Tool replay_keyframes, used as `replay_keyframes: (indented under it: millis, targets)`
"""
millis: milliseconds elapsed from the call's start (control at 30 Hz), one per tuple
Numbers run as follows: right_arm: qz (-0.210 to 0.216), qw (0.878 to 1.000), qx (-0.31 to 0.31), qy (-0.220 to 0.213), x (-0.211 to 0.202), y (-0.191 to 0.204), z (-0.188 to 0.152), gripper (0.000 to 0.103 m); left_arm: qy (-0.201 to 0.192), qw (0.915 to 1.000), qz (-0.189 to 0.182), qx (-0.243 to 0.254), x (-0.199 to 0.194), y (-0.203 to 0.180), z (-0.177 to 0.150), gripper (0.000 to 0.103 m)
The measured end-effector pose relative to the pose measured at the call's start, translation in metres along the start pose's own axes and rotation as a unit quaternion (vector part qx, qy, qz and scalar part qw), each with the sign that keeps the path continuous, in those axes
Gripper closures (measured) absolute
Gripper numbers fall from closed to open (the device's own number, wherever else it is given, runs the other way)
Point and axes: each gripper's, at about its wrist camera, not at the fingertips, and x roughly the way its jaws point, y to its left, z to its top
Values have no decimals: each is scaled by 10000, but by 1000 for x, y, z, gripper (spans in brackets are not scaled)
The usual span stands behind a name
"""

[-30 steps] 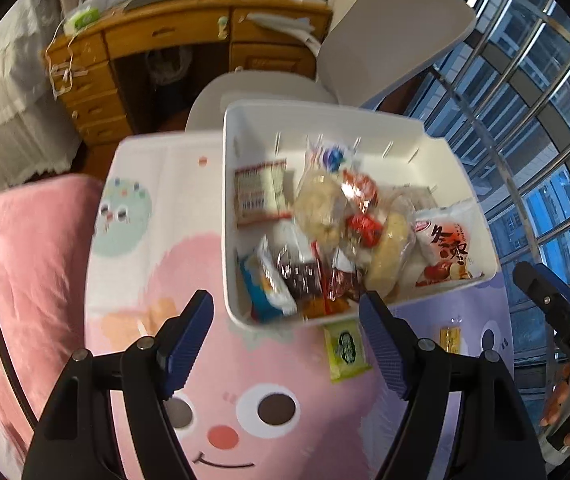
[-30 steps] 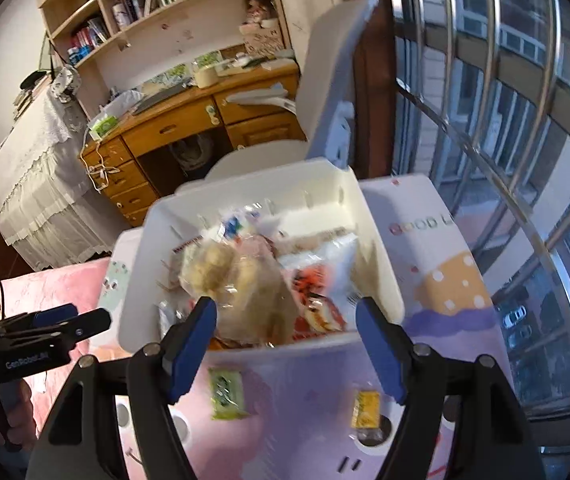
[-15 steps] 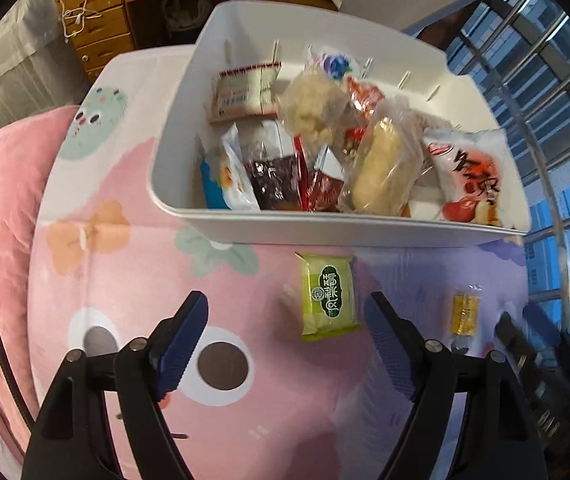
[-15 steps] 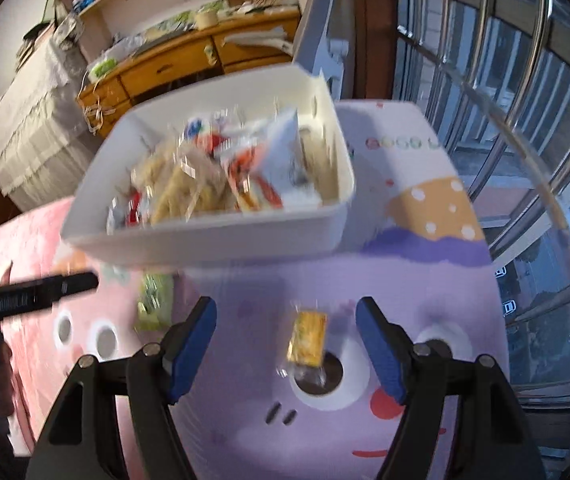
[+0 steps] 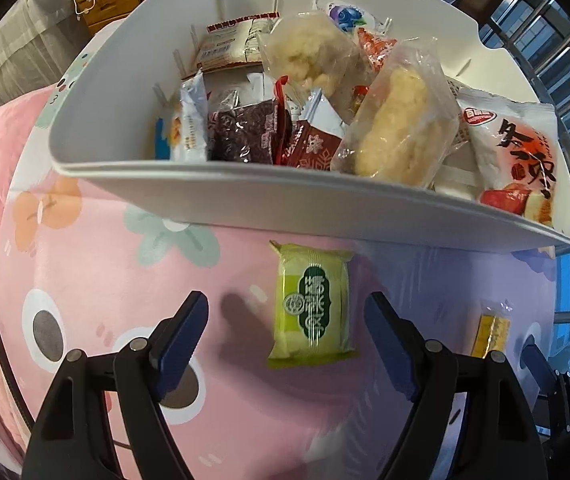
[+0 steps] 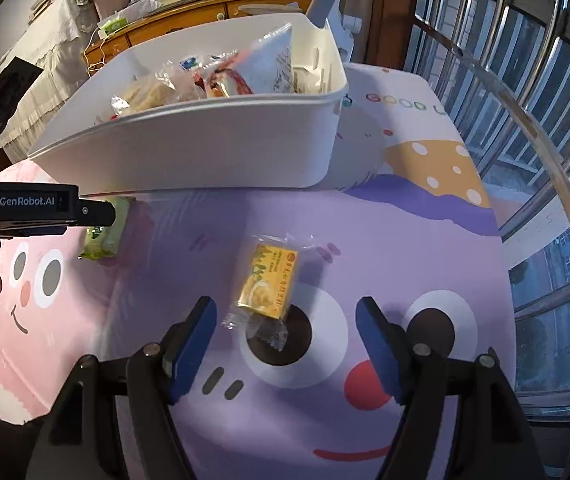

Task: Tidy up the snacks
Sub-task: 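Grasp the green square pack with left gripper while right grasps the yellow square pack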

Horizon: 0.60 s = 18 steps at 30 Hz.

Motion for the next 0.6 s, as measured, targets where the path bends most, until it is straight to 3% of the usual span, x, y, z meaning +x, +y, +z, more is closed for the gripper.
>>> replay_keyframes:
  millis: [167, 467, 600]
  targets:
    - [84, 9999, -65, -95, 6, -1, 4, 33, 2, 10000, 70, 33, 9, -6, 5, 28]
    - [123, 9998, -156, 43, 22, 0, 8, 52, -144, 9987, 227, 431, 15, -28, 7, 45]
    - [75, 9998, -190, 65, 24, 2, 8, 64, -207, 9980, 270, 542, 14, -36, 9, 59]
